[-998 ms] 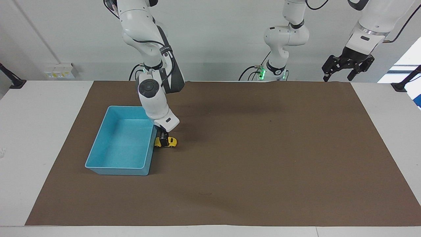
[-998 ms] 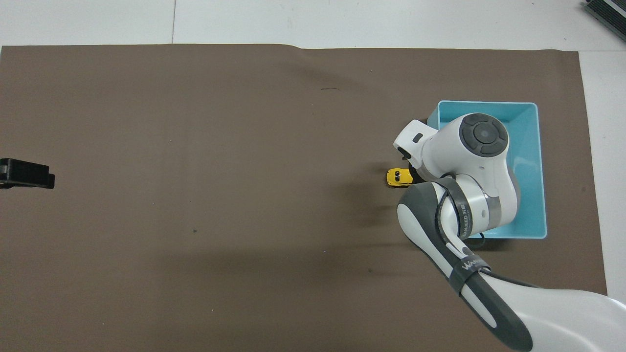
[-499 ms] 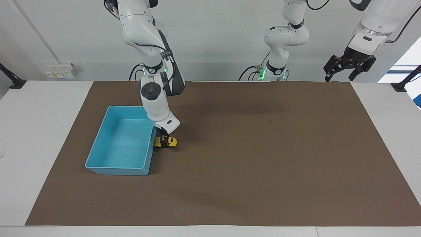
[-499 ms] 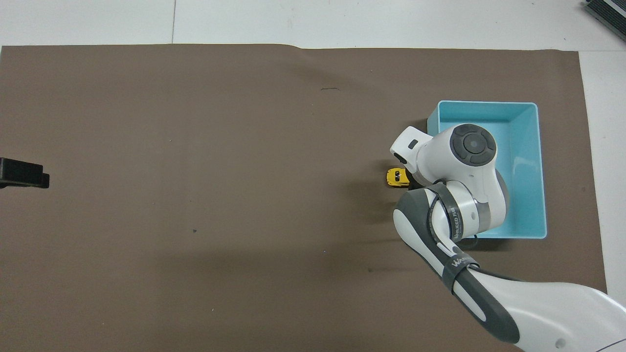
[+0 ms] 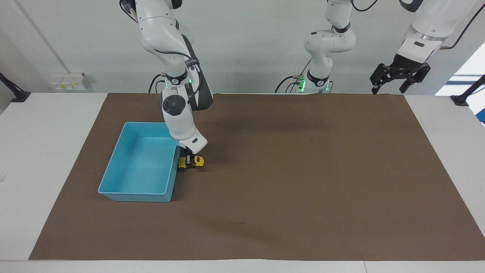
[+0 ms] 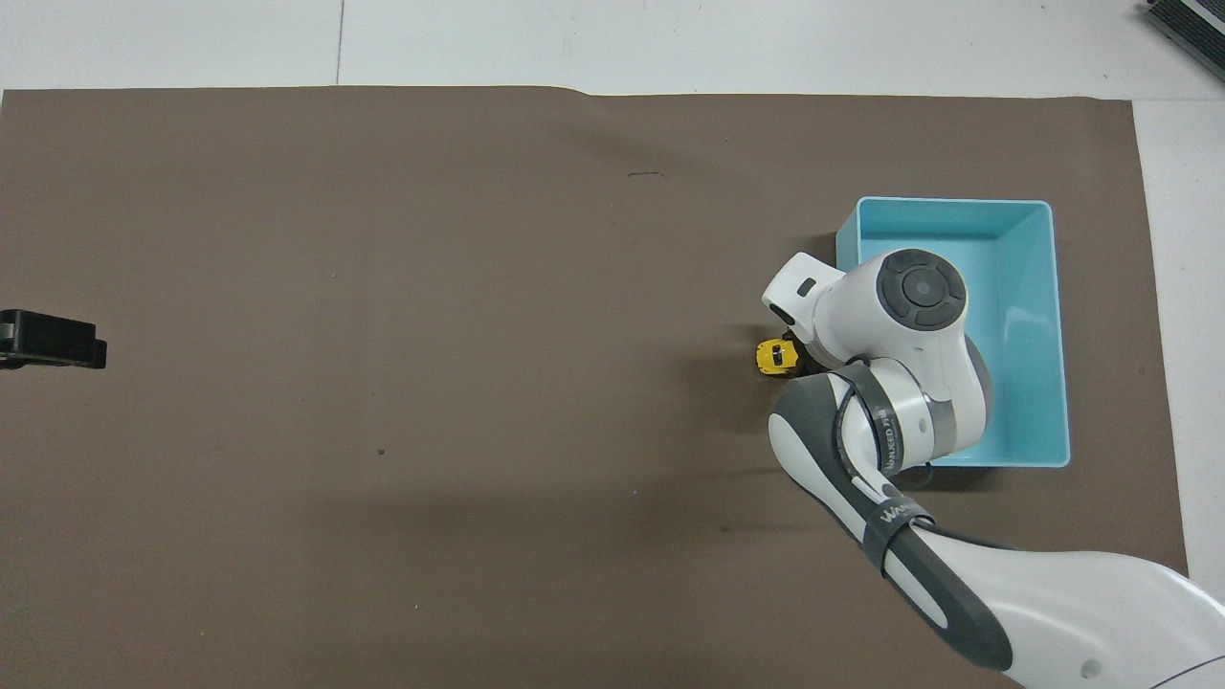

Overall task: Wind up and store yellow beetle car
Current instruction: 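Lower the right gripper and grasp the yellow car beside the box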

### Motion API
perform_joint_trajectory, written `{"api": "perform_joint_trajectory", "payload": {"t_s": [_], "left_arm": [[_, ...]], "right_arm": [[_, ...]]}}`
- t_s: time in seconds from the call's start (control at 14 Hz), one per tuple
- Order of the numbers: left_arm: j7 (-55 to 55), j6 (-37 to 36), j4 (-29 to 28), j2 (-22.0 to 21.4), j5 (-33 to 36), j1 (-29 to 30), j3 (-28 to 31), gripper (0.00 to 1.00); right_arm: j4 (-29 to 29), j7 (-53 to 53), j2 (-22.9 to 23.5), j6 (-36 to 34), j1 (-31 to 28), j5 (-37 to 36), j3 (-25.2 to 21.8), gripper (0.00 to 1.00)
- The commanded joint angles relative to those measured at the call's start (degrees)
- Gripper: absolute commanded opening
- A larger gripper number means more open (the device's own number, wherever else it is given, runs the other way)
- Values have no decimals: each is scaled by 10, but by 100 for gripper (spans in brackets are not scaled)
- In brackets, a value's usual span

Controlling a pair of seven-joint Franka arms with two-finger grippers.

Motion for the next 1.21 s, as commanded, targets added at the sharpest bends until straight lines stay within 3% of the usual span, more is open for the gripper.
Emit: {"api": "perform_joint_trajectory", "payload": {"t_s": [0.0, 0.43, 1.14], "left_arm": [[2, -8, 3, -5, -6, 11, -2, 100], [2, -8, 3, -5, -6, 16, 2, 100], [2, -8, 3, -5, -6, 17, 2, 100]], "right_arm": [[-5, 10, -2, 8, -3, -9, 3, 25], [39, 42, 4, -8, 19, -2, 3, 12], [149, 72, -18, -153, 12, 25, 15, 12]]}}
